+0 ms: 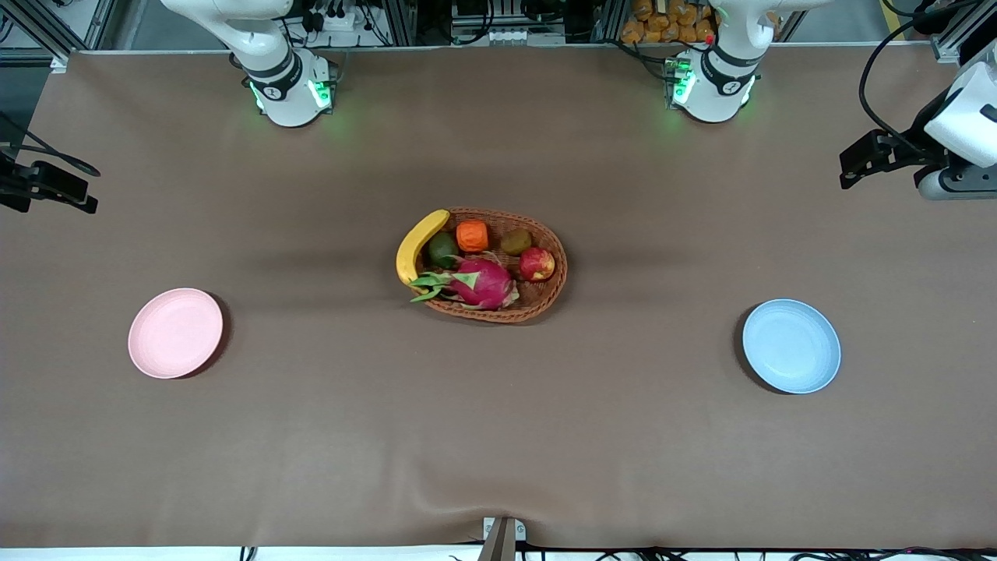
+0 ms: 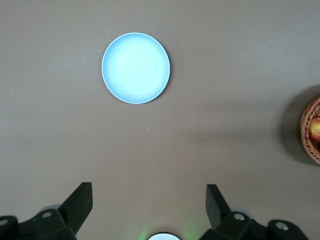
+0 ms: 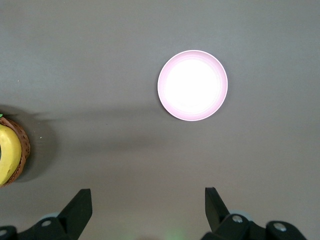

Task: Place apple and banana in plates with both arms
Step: 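Move the left gripper toward the red apple in the basket, then lower the left gripper over the apple while the right gripper approaches the basket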

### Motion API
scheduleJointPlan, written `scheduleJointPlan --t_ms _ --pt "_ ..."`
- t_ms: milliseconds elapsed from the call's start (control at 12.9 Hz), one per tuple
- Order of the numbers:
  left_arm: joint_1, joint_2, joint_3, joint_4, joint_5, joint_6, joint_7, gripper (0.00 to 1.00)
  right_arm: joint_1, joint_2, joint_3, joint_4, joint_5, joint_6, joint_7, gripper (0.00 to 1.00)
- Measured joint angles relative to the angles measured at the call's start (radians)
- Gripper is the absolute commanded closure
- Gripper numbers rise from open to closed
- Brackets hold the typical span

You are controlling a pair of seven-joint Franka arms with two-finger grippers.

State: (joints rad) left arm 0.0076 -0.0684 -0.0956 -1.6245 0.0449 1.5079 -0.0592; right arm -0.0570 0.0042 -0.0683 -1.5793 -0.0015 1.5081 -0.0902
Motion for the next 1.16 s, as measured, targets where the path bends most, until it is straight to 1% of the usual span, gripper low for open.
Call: scheduleJointPlan --t_ms 155,310,465,619,774,929,1161 --pt "-0.031 0.014 -0.002 -0.001 -0.007 0.000 -0.001 0.00 0.000 0.000 0.000 0.000 0.000 0.000 0.000 0.00" --pt "-0.081 0.052 -0.005 -0.002 -0.025 0.015 -0.034 0.00 0.001 0.000 0.000 0.000 0.000 0.000 0.000 0.00" --pt "-0.118 0.104 -0.017 -0.005 -0.085 0.060 -0.116 0.00 0.001 0.001 0.001 0.000 0.000 0.000 0.000 0.00" --pt "-0.165 0.166 -0.048 -0.009 -0.102 0.117 -0.214 0.00 0.002 0.007 0.003 -0.001 0.000 0.000 0.000 0.00" --pt "-0.237 0.225 -0.077 -0.012 -0.103 0.169 -0.357 0.00 0.008 0.021 0.008 -0.003 0.001 0.001 0.000 0.00" --pt "-0.320 0.271 -0.083 -0.028 -0.103 0.239 -0.552 0.00 0.021 0.047 0.010 -0.004 0.009 0.001 0.000 0.00" --pt "-0.404 0.313 -0.084 -0.092 -0.100 0.357 -0.854 0.00 0.032 0.095 0.011 -0.015 0.068 0.000 0.000 0.00"
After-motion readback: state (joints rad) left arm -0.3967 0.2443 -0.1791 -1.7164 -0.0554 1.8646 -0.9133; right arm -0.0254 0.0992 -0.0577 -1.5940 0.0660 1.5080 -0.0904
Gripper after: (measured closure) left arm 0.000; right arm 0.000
